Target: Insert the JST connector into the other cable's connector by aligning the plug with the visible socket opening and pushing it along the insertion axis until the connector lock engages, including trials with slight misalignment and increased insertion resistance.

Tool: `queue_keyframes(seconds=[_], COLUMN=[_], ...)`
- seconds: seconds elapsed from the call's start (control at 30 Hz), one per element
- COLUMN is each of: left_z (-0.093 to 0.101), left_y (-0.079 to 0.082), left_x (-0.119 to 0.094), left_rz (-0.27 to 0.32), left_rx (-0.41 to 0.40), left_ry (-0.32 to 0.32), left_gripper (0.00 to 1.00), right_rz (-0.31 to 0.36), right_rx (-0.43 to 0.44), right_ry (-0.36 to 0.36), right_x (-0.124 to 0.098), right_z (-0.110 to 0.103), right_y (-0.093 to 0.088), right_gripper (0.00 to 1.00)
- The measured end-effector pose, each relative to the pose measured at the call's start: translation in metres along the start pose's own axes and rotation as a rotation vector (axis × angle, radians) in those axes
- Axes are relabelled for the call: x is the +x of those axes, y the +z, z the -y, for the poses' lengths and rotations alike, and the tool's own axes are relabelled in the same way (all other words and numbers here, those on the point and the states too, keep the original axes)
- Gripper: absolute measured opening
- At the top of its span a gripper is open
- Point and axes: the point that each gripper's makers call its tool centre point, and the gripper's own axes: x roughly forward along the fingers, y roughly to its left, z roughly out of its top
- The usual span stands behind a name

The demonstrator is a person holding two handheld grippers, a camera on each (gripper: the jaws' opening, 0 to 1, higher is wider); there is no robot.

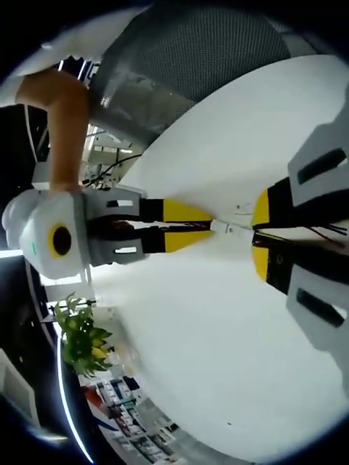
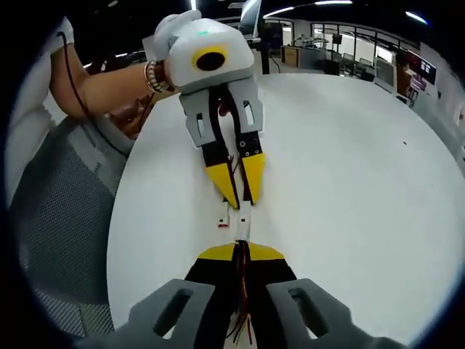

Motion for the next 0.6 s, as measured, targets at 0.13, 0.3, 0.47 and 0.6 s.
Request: queue_keyframes(seconds=[0.13, 0.3, 0.47, 0.6], left_z=[0.0021, 0.0001, -0.0007, 0.0006], left_y=[-0.0001, 0.0044, 0.0056, 0.0078], left_x=[-0.0010, -0.0046, -0.0072, -0.0076], left_rz=[0.002, 0.023, 0.032, 0.037], left_rx=[0.011, 0.018, 0.015, 0.022], left_ry=[-0.008, 0.001, 0.004, -0.003], left_gripper=[0.01, 0.01, 0.01, 0.01], right_rz=[0.000, 0.006, 0.017, 0.012], right_rx=[0.002, 0.006, 0.009, 0.005], right_ry=[0.000, 0.003, 0.002, -0.003], right_x=[-0.0002, -0.0005, -0.0019, -0.0026], right_z=[0.0002, -0.0009, -0.0010, -0.0001], right_y=[-0.0004, 0.0008, 0.0037, 0.0032], right_gripper=[0.01, 0.01, 0.01, 0.01])
